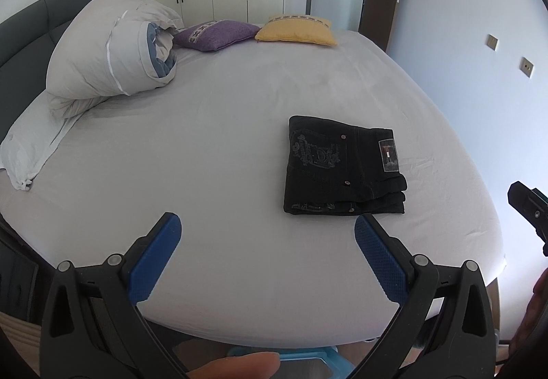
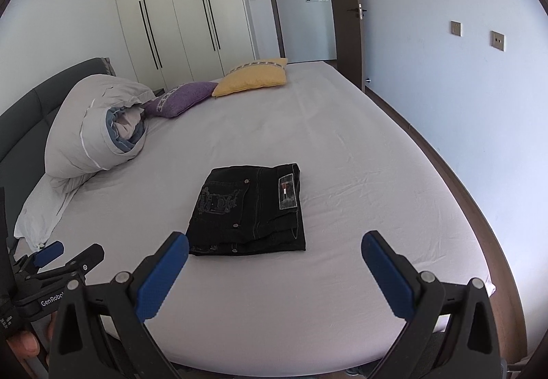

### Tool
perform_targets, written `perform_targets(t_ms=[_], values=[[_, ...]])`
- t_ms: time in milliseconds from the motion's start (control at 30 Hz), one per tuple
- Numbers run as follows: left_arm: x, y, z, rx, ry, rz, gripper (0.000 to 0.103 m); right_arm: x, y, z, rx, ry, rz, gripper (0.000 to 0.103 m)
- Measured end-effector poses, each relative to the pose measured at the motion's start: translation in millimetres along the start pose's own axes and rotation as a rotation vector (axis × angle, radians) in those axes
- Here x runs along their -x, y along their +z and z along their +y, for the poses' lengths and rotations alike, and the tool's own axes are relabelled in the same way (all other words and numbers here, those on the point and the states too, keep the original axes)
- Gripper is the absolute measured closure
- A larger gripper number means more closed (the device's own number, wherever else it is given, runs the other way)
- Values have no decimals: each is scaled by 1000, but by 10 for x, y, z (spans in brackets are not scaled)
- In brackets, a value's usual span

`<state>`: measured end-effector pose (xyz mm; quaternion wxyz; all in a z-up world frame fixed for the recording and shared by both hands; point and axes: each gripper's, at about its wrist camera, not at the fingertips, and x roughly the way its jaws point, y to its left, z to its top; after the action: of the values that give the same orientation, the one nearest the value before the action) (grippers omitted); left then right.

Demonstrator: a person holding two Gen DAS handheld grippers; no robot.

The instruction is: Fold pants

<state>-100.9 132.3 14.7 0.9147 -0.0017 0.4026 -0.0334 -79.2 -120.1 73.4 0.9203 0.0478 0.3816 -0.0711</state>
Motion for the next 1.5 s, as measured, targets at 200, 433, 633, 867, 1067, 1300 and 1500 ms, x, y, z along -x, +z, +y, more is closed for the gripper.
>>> perform_targets(t_ms=[200, 433, 633, 867, 1067, 1300, 1500], values=[[-56, -22, -10, 1, 2, 13, 0, -40, -5, 30, 8, 7, 16, 0], [-76, -44, -31, -4, 7, 17, 0, -57, -11, 62, 19, 8, 26, 0], [-107, -60, -32, 2, 7, 29, 0, -75, -26, 96, 28, 15, 37, 0], [-128, -67, -36, 1, 7, 36, 0, -101, -36, 112, 30, 17, 47, 0], [-146, -76, -58, -1, 7, 42, 0, -106, -51, 126, 31, 17, 49, 0], [-158, -72, -64, -2, 6, 46, 0, -123, -76, 138, 33, 19, 53, 0], [-165, -79, -74, -2, 6, 47, 0, -130, -90, 145, 36, 21, 55, 0]])
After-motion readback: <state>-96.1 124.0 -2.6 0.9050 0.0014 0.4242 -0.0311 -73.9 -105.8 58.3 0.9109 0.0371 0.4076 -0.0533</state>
